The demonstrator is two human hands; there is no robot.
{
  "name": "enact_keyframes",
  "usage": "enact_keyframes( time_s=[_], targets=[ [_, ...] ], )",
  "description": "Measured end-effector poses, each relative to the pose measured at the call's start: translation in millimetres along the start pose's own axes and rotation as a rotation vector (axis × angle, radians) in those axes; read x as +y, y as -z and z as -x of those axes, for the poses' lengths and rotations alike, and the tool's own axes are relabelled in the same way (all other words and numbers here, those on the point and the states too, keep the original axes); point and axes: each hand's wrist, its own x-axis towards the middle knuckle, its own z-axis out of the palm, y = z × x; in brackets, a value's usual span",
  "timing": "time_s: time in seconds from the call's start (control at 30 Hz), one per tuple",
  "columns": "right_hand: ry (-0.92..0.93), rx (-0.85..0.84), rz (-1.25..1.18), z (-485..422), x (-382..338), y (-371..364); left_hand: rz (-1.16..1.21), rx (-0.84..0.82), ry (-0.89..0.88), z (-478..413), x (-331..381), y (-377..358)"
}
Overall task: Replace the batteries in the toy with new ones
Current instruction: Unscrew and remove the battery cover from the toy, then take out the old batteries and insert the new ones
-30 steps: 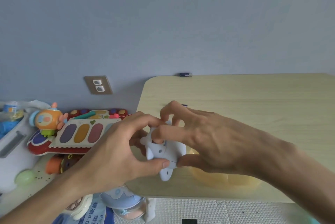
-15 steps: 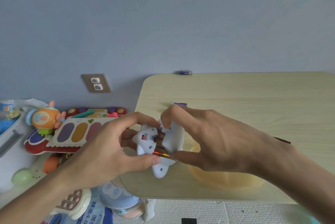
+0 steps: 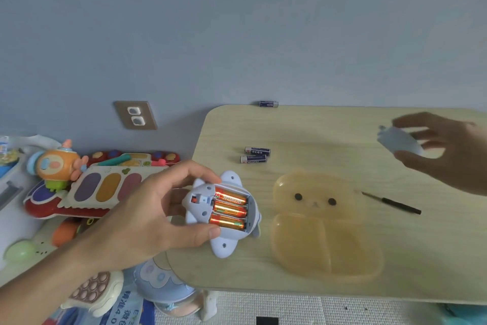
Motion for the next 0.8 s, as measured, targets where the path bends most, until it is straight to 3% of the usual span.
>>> enact_keyframes(
  time_s=[0.1, 0.23, 0.4, 0.6, 0.7, 0.8],
  targets=[
    [-0.127, -0.03, 0.055, 10, 51, -12, 0.017, -0.004, -0.002, -1, -2, 0],
    [-0.188, -0.056, 0.04, 17, 50, -15, 0.078, -0.003, 0.002, -2, -5, -2],
    [-0.074, -0.053, 0.056, 9, 57, -16, 0.141, -0.019, 0.008, -3, -2, -4],
    [0.23, 0.088, -0.018, 12, -67, -11, 0.197, 0.022, -0.018, 1, 6, 2],
    [0.39, -0.041, -0.15, 26, -120, -23, 0.269, 0.059, -0.058, 3, 16, 4],
    [0.393, -0.246, -0.344, 36, -150, -42, 0.397, 0.079, -0.119, 5, 27, -1]
  ],
)
